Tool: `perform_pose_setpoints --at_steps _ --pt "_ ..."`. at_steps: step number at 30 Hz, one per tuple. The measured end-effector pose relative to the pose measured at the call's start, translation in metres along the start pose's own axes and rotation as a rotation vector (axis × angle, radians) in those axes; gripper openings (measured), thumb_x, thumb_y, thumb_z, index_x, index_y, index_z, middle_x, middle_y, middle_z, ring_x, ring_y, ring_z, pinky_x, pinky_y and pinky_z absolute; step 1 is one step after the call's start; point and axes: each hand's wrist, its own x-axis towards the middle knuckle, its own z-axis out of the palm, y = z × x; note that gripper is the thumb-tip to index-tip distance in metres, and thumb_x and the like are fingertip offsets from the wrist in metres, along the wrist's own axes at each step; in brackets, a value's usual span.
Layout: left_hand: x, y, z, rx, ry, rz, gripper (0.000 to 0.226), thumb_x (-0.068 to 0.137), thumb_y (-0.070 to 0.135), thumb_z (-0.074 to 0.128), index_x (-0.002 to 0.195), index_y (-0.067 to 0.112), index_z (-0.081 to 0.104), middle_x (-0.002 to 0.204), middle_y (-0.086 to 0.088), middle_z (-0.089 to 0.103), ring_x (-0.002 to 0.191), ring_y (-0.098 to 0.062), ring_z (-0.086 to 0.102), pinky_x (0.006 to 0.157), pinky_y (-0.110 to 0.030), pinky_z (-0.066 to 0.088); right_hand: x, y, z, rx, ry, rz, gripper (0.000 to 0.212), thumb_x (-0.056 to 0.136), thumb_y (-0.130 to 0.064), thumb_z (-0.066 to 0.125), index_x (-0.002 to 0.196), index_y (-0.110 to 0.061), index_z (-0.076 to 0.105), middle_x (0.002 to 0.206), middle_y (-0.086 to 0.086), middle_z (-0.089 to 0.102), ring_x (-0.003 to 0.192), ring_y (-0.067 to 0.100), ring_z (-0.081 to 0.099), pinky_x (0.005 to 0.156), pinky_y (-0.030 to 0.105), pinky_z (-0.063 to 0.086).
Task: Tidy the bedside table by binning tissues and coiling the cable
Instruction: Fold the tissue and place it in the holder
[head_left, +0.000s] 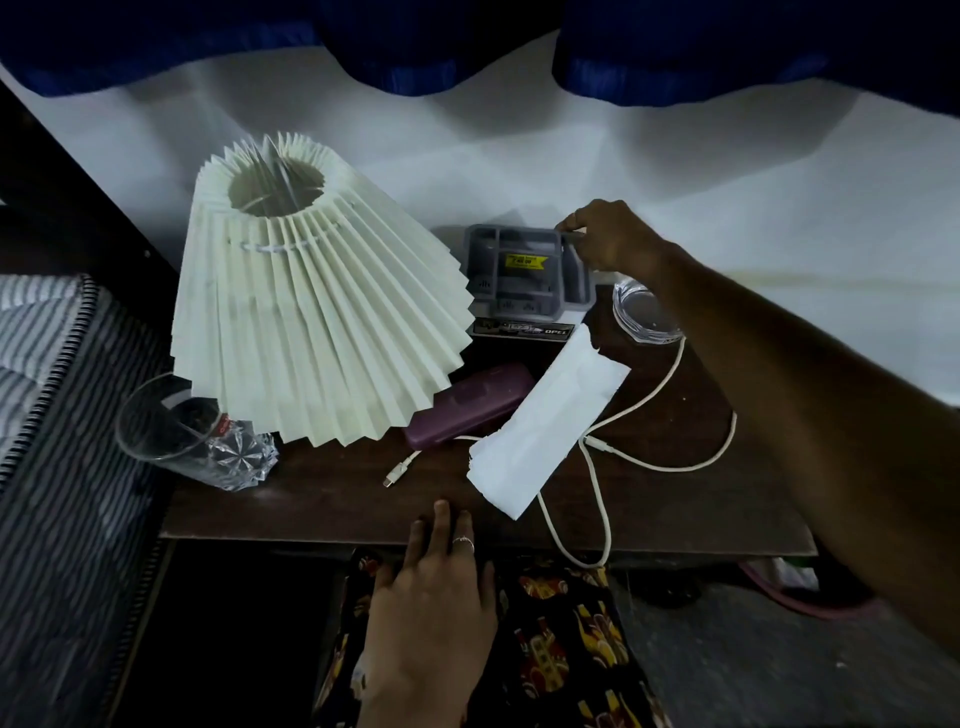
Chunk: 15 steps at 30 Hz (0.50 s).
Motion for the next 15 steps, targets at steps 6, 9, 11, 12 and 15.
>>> perform_pose_setpoints --at_steps 6,9,11,12,15 --pt "0.001 0.002 0.0 0.0 0.008 -0.001 0.058 0.099 0.045 0.027 0.151 0.026 0.013 0.162 0.006 0.005 0.148 -0.014 0.011 0.113 -0.038 0.027 0.002 0.015 0.006 0.065 0.021 0.025 0.03 0.092 -0.006 0.055 0.121 -0.007 0.063 0.127 0.018 0.061 0.113 0.031 0.058 0.084 0.023 0.04" --pt "0.002 0.002 0.0 0.012 0.006 -0.006 0.057 0.099 0.045 0.027 0.151 0.026 0.014 0.162 0.006 0.005 0.148 -0.014 0.011 0.112 -0.038 0.027 0.003 0.019 0.014 0.152 0.082 0.081 0.027 0.094 -0.014 0.053 0.118 -0.006 0.063 0.123 0.018 0.063 0.108 0.03 0.061 0.08 0.02 0.039" --pt "0.001 0.002 0.001 0.023 0.001 -0.008 0.057 0.099 0.045 0.027 0.151 0.026 0.014 0.162 0.006 0.006 0.148 -0.014 0.012 0.112 -0.039 0.028 -0.004 0.024 0.018 0.205 0.144 0.116 0.029 0.094 -0.018 0.051 0.119 -0.008 0.06 0.119 0.018 0.064 0.102 0.031 0.063 0.086 0.024 0.044" --pt "0.001 0.002 0.001 0.031 0.0 -0.008 0.057 0.099 0.045 0.027 0.151 0.026 0.015 0.162 0.006 0.006 0.148 -0.014 0.012 0.112 -0.039 0.028 -0.011 0.026 0.018 0.211 0.205 0.108 0.028 0.093 -0.019 0.05 0.116 -0.007 0.059 0.113 0.018 0.065 0.097 0.032 0.064 0.087 0.029 0.047" --pt "0.004 0.002 0.001 0.039 0.002 -0.006 0.057 0.099 0.045 0.028 0.151 0.024 0.016 0.161 0.004 0.008 0.148 -0.016 0.014 0.111 -0.039 0.029 -0.047 0.022 0.018 0.144 0.446 -0.04 0.013 0.089 -0.009 0.046 0.095 -0.003 0.057 0.095 0.016 0.065 0.081 0.031 0.063 0.074 0.034 0.049"
